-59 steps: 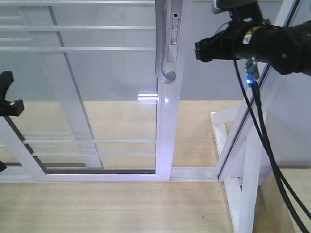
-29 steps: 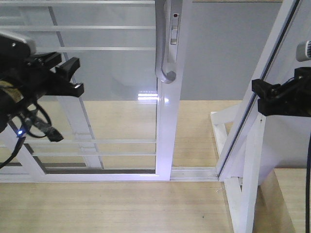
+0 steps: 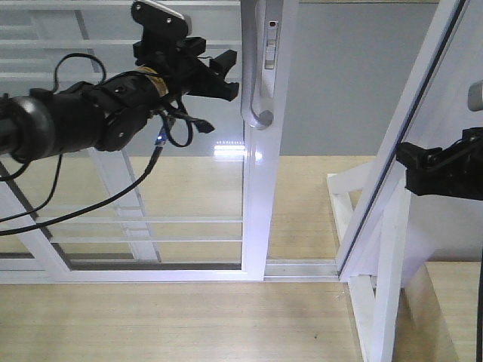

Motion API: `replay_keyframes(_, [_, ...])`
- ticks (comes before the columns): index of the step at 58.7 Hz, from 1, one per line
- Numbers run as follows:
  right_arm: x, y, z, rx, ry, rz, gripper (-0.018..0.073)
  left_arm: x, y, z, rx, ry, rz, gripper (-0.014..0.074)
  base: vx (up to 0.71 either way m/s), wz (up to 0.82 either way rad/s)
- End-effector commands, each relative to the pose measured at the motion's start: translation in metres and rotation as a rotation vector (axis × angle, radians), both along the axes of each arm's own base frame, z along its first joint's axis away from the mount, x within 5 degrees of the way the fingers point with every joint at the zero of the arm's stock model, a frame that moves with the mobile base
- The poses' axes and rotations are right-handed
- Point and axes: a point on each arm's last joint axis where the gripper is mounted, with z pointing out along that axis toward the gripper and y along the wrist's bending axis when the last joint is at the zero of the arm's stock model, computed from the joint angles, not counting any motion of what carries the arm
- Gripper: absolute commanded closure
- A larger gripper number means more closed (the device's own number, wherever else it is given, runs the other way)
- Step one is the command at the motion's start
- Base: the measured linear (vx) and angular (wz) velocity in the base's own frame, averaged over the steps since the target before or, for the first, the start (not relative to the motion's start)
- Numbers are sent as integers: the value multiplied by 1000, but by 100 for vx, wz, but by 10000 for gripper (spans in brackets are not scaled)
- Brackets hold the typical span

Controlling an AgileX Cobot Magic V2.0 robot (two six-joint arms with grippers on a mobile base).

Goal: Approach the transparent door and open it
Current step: 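Bring the left gripper to the door frame beside the handle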

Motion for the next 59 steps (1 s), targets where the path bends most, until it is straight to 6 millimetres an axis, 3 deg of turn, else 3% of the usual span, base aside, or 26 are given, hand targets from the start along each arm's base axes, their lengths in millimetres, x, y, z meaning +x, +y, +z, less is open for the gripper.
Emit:
replay_keyframes(1, [2,0,18,20,-111,4,-34,6,-15,40,-104,-125,-27,90,0,0])
replay_keyframes(16, [2,0,18,20,-111,3,-34,29,-42,33,-112,-141,-49,90,0,0])
replay_keyframes(28, [2,0,18,19,-111,4,-34,43,-51,20,-104,-129,-47,120,0,0])
replay_keyframes(36, [2,0,18,19,-111,4,-34,46,-48,17,-159,-56,5,244,0,0])
replay_keyframes(50, [2,0,18,13,-112,7,-34,54,-33,26,-190,-114,58,606,0,0])
replay_keyframes(59, [2,0,18,9,-113,8,-34,53,-26,36,-169,-146,69,603,0,0])
